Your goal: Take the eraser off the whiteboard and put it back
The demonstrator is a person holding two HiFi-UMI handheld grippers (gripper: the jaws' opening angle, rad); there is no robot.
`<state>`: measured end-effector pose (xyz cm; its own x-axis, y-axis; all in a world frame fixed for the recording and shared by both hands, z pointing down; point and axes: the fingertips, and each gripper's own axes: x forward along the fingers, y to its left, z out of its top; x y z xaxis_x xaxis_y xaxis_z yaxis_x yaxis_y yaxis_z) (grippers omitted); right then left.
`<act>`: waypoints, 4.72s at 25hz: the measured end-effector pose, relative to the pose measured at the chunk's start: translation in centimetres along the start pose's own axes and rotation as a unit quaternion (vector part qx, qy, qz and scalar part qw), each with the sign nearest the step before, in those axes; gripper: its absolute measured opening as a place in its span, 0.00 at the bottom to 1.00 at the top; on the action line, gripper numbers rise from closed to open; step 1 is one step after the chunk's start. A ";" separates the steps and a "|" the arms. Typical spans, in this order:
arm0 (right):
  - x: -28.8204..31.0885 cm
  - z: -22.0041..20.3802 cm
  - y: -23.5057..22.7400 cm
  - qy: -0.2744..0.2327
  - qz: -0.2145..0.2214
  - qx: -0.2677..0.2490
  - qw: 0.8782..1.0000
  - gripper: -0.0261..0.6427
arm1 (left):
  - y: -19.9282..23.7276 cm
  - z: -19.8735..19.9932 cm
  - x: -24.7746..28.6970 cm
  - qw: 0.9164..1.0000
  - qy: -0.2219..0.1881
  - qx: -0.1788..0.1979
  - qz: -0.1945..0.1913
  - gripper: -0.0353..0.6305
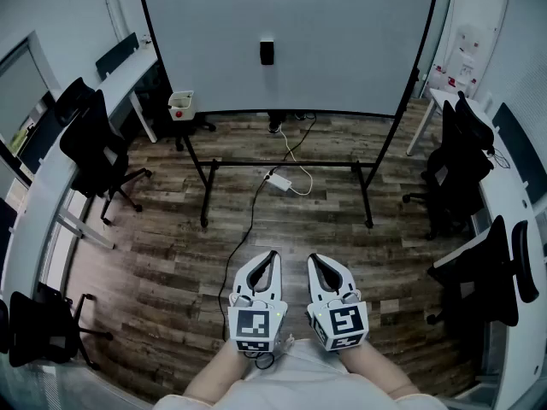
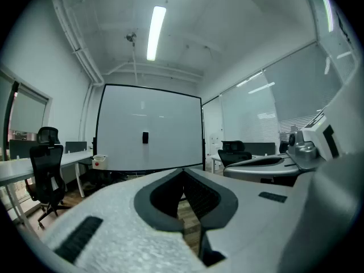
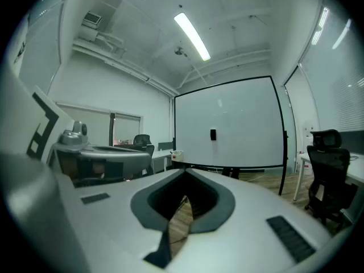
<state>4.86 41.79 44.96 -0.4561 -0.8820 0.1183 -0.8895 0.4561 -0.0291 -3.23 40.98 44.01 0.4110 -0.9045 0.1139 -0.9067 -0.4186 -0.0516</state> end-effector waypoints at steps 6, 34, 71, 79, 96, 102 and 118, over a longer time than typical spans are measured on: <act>0.1 -0.1 0.5 0.000 0.000 0.002 1.000 0.08 | 0.5 -0.2 -0.2 1.000 0.002 -0.006 -0.001 0.08; 7.9 -2.8 0.8 0.031 -0.010 0.028 0.999 0.08 | 7.8 -3.8 3.5 0.999 0.020 -0.047 0.015 0.08; 44.4 3.4 -24.7 0.018 -0.020 0.025 0.999 0.08 | 21.5 1.9 46.8 0.999 0.012 -0.032 0.008 0.08; 51.6 5.1 -25.7 0.014 -0.065 0.039 0.997 0.08 | 27.5 3.4 52.4 0.999 0.008 -0.022 -0.031 0.08; 59.1 7.9 -29.9 0.018 -0.032 0.028 0.999 0.08 | 32.2 7.8 61.0 0.997 -0.009 -0.070 0.019 0.30; 60.6 8.7 -31.1 0.018 -0.019 0.017 1.000 0.08 | 33.8 8.9 63.8 0.997 -0.002 -0.062 0.040 0.42; 61.9 7.5 -32.5 0.043 -0.009 0.016 0.999 0.08 | 35.4 11.8 67.1 0.996 -0.013 -0.029 0.080 0.47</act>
<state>5.29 -28.49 45.77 -0.4372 -0.8761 0.2031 -0.8986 0.4350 -0.0578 -6.59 -35.52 38.14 0.2628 -0.9612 0.0838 -0.9643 -0.2645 -0.0100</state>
